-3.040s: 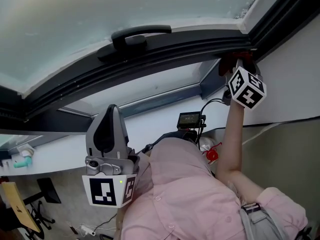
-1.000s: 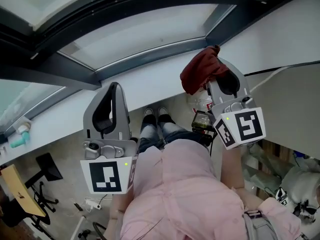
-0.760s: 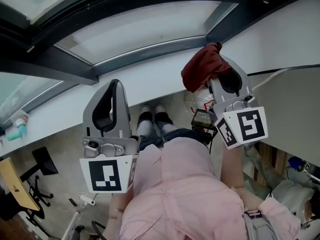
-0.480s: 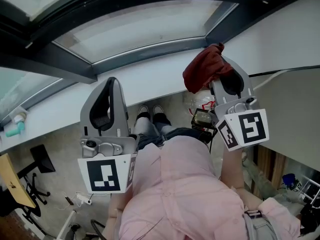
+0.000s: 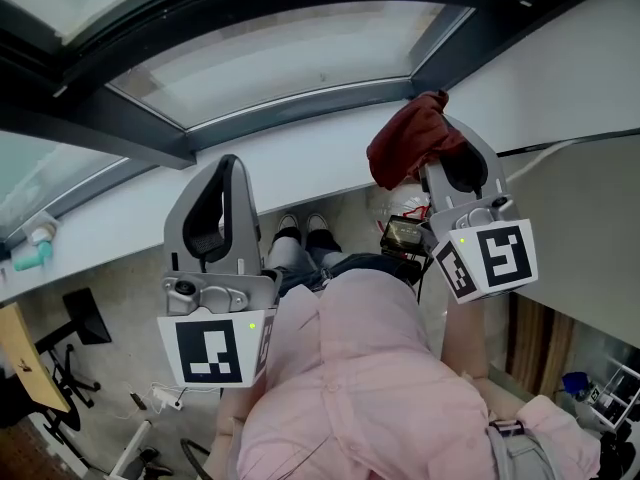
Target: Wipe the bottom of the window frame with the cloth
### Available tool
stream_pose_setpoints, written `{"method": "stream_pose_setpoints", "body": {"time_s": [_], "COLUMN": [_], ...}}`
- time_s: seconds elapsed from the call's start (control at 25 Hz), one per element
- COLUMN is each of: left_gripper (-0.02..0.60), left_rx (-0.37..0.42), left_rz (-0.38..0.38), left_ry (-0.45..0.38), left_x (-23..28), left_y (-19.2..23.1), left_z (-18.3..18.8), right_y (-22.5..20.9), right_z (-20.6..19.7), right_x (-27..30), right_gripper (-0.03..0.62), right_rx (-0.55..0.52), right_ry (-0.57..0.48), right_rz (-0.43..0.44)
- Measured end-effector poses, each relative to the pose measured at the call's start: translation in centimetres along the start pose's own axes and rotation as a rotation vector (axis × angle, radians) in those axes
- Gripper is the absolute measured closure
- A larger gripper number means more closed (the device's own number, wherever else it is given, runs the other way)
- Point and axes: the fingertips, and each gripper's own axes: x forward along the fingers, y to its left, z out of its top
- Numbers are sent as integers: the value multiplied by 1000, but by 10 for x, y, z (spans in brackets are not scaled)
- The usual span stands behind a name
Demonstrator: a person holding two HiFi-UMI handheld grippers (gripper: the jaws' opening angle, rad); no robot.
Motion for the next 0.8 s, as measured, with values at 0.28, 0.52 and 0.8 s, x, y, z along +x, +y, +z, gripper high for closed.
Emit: {"method": "stream_pose_setpoints", "body": {"time_s": [0.28, 0.52, 0.8], "left_gripper": [586, 586, 586], "left_rx": [10, 9, 8], "left_rz": [-16, -14, -9], "left_ry": [5, 5, -3], "left_x": [5, 7, 6], "left_y": [-14, -21, -26], "left_z": [-1, -2, -1], "right_y": [-8, -16, -17], "right_z": [-5, -7, -9], "right_x": [-1, -3, -2], "right_gripper": [528, 528, 528], "right_rx": [-9, -13, -23], "right_ry": [15, 18, 17], "right_rz": [5, -1, 16]}}
